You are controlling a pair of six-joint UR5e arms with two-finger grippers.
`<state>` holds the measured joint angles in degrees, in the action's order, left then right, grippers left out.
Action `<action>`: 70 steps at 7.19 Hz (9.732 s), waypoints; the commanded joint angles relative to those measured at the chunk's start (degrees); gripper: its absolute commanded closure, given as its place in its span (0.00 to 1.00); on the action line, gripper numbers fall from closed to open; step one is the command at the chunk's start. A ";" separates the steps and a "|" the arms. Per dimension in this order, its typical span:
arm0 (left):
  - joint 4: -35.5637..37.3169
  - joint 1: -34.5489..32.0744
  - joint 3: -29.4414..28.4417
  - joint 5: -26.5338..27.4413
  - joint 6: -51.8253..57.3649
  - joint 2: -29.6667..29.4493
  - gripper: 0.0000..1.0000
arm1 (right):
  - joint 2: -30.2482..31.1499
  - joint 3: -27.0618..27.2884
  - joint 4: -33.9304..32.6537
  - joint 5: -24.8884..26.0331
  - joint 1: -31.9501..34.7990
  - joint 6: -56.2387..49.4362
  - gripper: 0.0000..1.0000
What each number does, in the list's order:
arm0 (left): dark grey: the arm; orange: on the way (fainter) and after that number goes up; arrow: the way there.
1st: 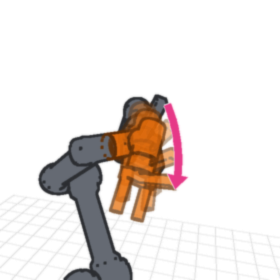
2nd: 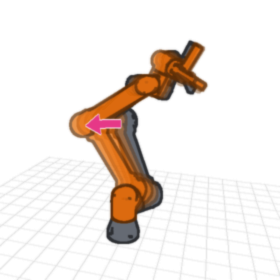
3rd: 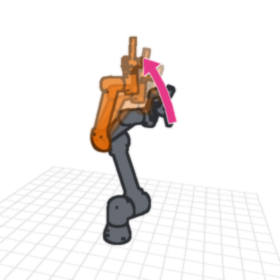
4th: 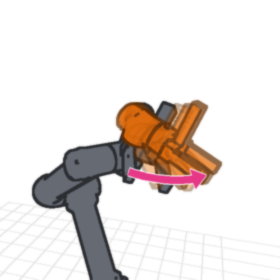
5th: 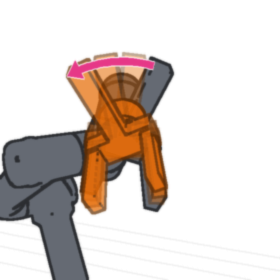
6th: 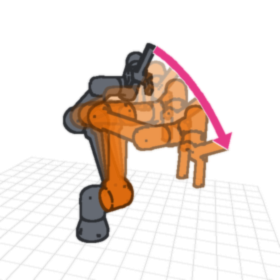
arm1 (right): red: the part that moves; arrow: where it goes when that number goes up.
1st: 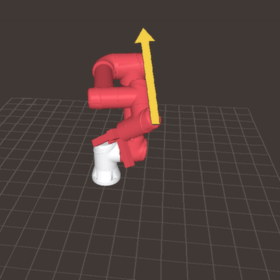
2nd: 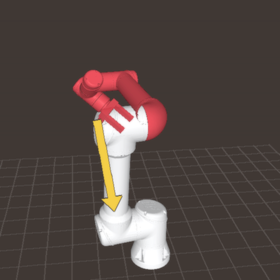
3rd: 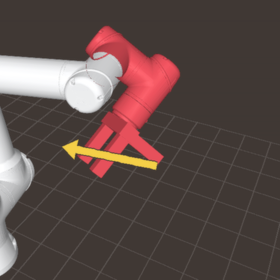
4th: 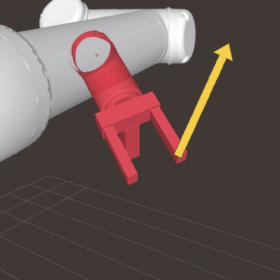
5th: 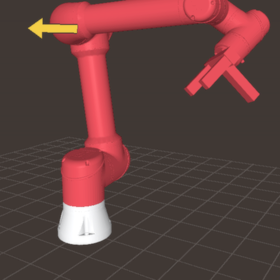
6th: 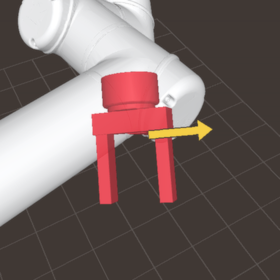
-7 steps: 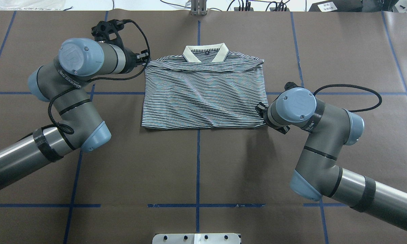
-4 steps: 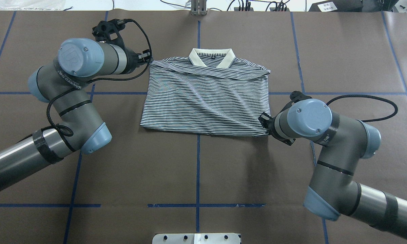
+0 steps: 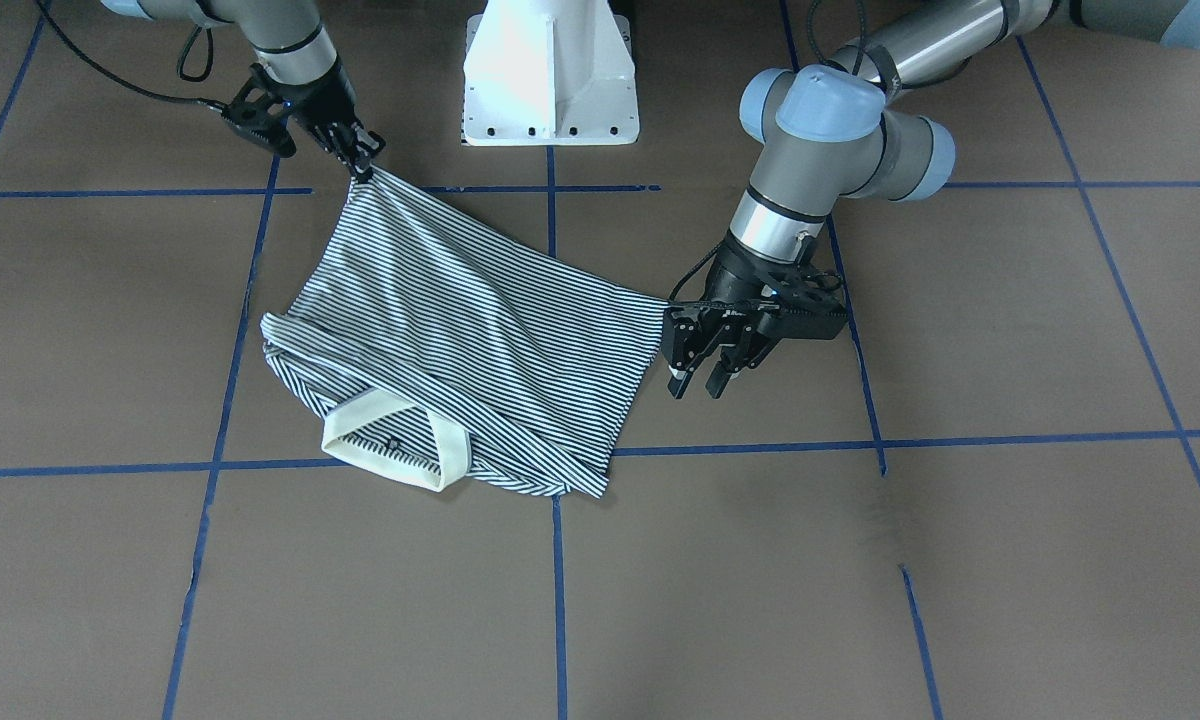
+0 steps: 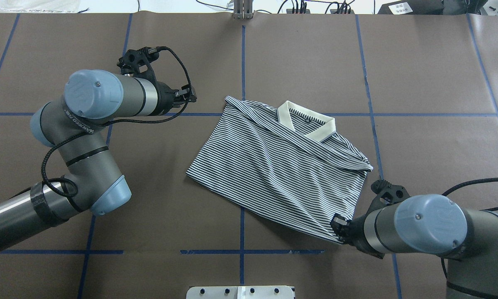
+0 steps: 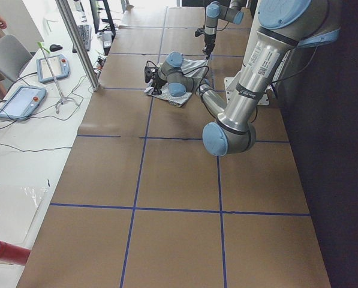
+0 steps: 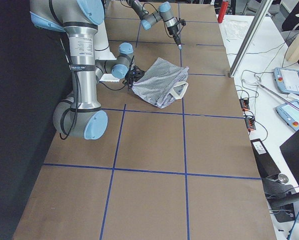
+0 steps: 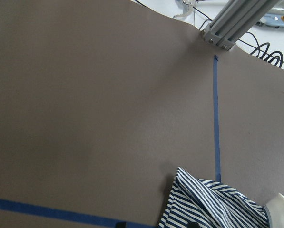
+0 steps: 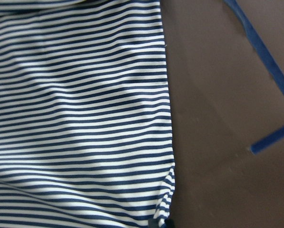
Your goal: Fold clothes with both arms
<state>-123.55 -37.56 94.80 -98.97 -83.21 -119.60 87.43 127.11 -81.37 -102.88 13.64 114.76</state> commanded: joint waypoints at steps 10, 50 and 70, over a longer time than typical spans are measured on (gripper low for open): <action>14.04 17.17 8.65 3.43 -11.63 5.35 0.45 | 2.83 4.29 -0.46 -0.83 2.36 1.78 0.00; -10.13 -6.29 -1.30 -7.64 5.42 6.12 0.52 | -37.39 -28.46 -20.06 4.71 8.16 -45.42 0.00; -10.13 -6.38 0.91 -8.26 5.60 7.98 0.52 | -31.80 -28.94 -5.55 7.61 5.35 0.97 0.21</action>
<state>-133.68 -43.98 95.64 -107.23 -77.58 -111.90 55.14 97.84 -86.73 -95.29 19.67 112.66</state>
